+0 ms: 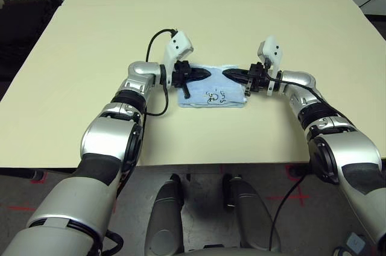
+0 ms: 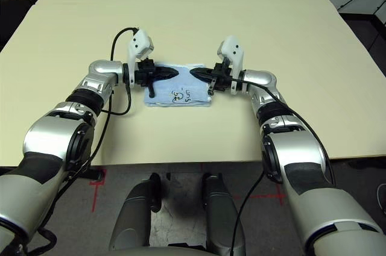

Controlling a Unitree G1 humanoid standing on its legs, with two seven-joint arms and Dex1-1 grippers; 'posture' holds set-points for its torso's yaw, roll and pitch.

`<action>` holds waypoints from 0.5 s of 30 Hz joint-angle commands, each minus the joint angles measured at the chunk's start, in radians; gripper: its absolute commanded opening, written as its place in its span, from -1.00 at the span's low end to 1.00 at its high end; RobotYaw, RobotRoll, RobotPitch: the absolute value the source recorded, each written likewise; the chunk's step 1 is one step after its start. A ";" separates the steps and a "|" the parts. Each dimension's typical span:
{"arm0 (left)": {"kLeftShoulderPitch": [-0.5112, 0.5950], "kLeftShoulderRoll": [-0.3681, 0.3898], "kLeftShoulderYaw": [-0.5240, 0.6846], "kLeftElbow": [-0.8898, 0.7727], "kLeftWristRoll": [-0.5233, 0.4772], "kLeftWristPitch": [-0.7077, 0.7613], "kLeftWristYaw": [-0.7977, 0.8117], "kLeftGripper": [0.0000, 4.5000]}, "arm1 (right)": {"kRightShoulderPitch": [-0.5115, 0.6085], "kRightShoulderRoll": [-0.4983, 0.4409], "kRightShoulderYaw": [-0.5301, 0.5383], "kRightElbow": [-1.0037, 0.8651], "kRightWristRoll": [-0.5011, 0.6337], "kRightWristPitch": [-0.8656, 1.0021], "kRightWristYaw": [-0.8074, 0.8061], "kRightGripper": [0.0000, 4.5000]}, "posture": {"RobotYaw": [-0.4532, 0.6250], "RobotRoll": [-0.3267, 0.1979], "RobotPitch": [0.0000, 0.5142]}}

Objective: Fold the towel and set it aside.

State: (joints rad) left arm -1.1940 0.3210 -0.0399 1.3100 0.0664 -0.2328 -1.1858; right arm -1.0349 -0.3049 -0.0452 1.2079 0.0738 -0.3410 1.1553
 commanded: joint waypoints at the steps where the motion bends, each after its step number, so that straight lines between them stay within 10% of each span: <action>1: 0.042 0.026 -0.007 0.017 0.024 0.015 -0.011 -0.98 | 0.033 -0.031 0.016 0.011 -0.029 -0.002 -0.003 -1.00 | -0.31 0.25 -0.13; 15: -0.013 0.068 0.108 -0.006 -0.062 0.015 -0.098 -0.98 | 0.057 -0.129 -0.058 -0.042 0.046 -0.028 0.081 -1.00 | -0.30 0.25 -0.21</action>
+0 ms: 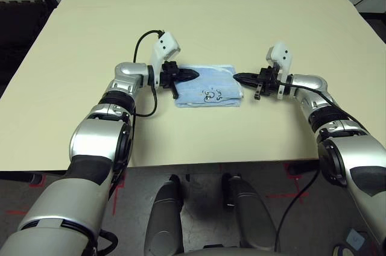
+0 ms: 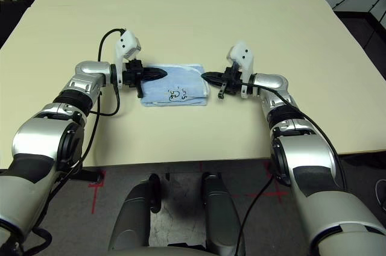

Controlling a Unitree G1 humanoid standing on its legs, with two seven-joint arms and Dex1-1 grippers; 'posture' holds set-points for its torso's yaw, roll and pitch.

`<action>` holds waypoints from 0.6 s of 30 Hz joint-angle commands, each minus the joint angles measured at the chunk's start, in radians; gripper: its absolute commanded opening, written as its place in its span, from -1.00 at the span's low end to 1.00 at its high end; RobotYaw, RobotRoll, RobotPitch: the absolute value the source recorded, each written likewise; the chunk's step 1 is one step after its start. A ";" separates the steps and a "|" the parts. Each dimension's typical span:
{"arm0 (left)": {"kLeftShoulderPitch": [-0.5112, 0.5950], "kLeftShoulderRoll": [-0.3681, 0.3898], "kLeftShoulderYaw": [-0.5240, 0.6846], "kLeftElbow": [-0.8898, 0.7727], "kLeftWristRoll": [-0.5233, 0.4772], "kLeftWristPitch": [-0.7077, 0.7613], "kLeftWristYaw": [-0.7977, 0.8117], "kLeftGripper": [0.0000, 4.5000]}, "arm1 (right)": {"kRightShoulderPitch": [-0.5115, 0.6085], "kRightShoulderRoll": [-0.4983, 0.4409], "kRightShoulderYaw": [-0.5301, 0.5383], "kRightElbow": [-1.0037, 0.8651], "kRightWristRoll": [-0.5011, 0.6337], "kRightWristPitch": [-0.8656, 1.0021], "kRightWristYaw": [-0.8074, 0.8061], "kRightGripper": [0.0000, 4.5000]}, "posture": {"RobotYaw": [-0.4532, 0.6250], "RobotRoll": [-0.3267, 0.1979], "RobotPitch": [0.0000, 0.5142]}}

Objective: Fold the towel and set it aside.

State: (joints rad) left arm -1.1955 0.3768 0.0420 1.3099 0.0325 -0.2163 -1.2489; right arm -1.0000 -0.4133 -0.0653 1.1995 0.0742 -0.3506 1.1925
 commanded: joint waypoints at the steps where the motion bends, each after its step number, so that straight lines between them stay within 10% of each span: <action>1: -0.016 0.018 0.033 -0.011 -0.037 -0.005 -0.060 -0.98 | 0.028 -0.030 -0.052 -0.053 0.067 -0.008 0.067 -1.00 | -0.29 0.25 -0.21; 9: -0.011 0.099 0.067 -0.128 -0.161 0.109 -0.353 -0.98 | 0.197 -0.151 -0.126 -0.515 0.321 0.661 0.143 -1.00 | -0.32 0.25 -0.24; 13: 0.070 0.135 0.016 -0.217 -0.221 0.152 -0.365 -1.00 | 0.265 -0.191 -0.139 -0.678 0.405 0.944 0.070 -0.53 | -0.33 0.25 -0.25; 18: 0.118 0.151 -0.019 -0.281 -0.266 0.159 -0.365 -0.42 | 0.252 -0.244 -0.117 -0.725 0.489 1.324 0.028 0.25 | -0.32 0.25 -0.22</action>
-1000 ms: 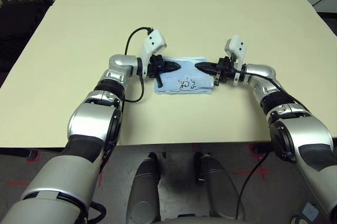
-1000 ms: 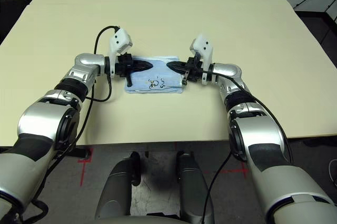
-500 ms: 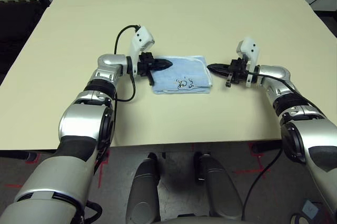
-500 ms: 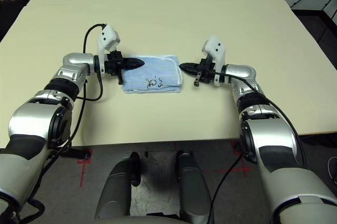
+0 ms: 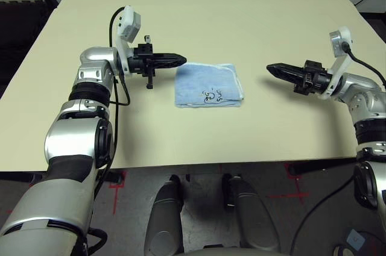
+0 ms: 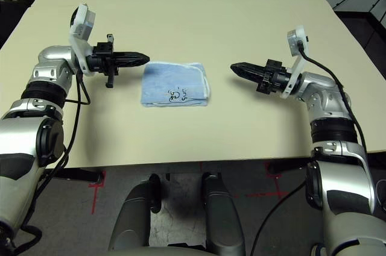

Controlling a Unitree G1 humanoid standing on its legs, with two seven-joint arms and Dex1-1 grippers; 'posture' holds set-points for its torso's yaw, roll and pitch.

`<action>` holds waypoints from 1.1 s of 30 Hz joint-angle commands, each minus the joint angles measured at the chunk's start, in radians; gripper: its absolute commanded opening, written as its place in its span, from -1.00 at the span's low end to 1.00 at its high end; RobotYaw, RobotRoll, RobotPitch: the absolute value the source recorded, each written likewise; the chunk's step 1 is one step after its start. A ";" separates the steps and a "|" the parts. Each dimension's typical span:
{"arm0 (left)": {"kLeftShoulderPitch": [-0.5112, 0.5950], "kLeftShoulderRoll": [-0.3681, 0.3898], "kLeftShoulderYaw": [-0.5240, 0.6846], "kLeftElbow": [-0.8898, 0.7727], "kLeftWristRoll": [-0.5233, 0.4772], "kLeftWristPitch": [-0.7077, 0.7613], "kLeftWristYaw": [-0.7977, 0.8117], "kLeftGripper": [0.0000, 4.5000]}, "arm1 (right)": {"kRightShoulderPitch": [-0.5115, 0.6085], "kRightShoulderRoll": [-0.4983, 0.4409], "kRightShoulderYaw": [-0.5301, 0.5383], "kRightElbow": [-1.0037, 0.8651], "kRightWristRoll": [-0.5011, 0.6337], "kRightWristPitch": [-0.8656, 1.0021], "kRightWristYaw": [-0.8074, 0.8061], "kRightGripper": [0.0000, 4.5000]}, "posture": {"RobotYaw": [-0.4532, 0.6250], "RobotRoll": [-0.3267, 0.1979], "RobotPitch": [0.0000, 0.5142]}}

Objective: Fold the towel and set it aside.

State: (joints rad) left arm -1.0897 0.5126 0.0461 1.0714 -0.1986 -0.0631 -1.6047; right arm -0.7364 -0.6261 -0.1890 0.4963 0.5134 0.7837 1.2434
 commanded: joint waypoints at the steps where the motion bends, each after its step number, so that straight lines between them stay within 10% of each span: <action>1: 0.016 0.016 -0.025 -0.049 -0.043 -0.004 -0.010 -0.25 | -0.024 -0.038 0.006 -0.013 0.061 0.239 -0.033 0.41 | -0.32 0.25 -0.22; 5: 0.035 0.023 -0.049 -0.098 -0.080 -0.018 -0.010 0.45 | -0.075 -0.058 0.013 0.049 0.073 0.355 -0.049 1.00 | -0.30 0.25 -0.19; 9: 0.076 0.053 -0.104 -0.194 -0.133 -0.018 -0.010 0.99 | -0.120 -0.065 0.026 0.130 0.074 0.443 -0.058 1.00 | -0.28 0.25 -0.16; 33: 0.215 0.105 -0.177 -0.468 -0.249 0.059 -0.010 0.99 | -0.276 0.235 0.047 0.397 0.029 0.407 -0.209 1.00 | -0.16 0.25 -0.13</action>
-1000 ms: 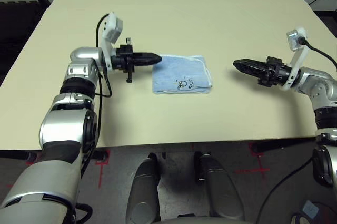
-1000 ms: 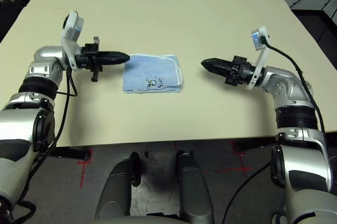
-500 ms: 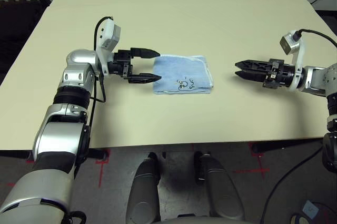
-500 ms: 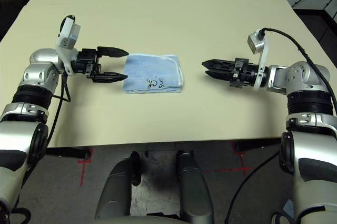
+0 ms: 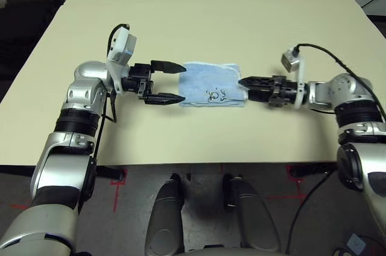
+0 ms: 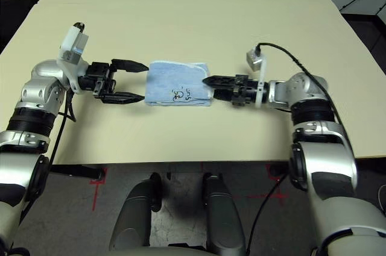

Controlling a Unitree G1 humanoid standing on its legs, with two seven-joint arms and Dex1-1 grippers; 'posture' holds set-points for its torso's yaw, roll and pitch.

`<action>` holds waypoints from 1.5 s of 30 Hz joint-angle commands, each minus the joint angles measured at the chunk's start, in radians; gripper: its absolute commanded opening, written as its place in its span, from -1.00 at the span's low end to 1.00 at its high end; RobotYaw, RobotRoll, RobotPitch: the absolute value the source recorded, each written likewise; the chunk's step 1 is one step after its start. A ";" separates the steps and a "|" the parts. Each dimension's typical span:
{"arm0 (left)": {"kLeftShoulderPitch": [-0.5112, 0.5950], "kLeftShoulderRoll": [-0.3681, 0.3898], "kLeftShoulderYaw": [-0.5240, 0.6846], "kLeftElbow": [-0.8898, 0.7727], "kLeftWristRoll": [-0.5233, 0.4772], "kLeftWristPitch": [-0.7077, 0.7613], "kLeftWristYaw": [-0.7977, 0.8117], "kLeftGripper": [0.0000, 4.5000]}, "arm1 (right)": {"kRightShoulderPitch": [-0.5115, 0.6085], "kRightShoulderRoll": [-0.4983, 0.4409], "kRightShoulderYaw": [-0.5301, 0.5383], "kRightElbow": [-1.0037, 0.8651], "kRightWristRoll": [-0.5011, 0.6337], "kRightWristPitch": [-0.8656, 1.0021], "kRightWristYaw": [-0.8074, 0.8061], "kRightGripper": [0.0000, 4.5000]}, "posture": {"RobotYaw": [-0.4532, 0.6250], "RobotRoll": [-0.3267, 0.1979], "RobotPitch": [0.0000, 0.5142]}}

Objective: Fold the towel and set it aside.

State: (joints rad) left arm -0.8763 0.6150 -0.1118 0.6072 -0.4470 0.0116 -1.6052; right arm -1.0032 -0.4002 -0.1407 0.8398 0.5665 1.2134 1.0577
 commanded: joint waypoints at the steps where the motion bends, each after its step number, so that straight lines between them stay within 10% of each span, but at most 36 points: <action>1: -0.002 0.002 -0.020 0.000 0.002 -0.020 -0.009 0.99 | -0.020 0.013 -0.008 0.070 -0.024 -0.031 -0.028 1.00 | -0.16 0.25 -0.13; 24: -0.030 -0.011 0.055 0.182 0.151 -0.110 0.043 0.99 | -0.058 -0.092 -0.002 0.133 -0.068 -0.035 0.013 1.00 | -0.17 0.25 -0.15; 41: -0.020 -0.007 0.064 0.160 0.159 -0.097 0.029 0.99 | -0.110 0.042 -0.015 0.204 -0.099 -0.107 -0.007 1.00 | -0.12 0.25 -0.14; 45: -0.017 -0.009 0.066 0.157 0.159 -0.099 0.025 1.00 | -0.109 0.036 -0.029 0.211 -0.099 -0.114 -0.017 0.58 | -0.12 0.25 -0.14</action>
State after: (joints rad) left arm -0.9082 0.6042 -0.0499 0.7868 -0.2992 -0.0810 -1.5693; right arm -1.1187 -0.3577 -0.1633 1.0343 0.4779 1.1044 1.0533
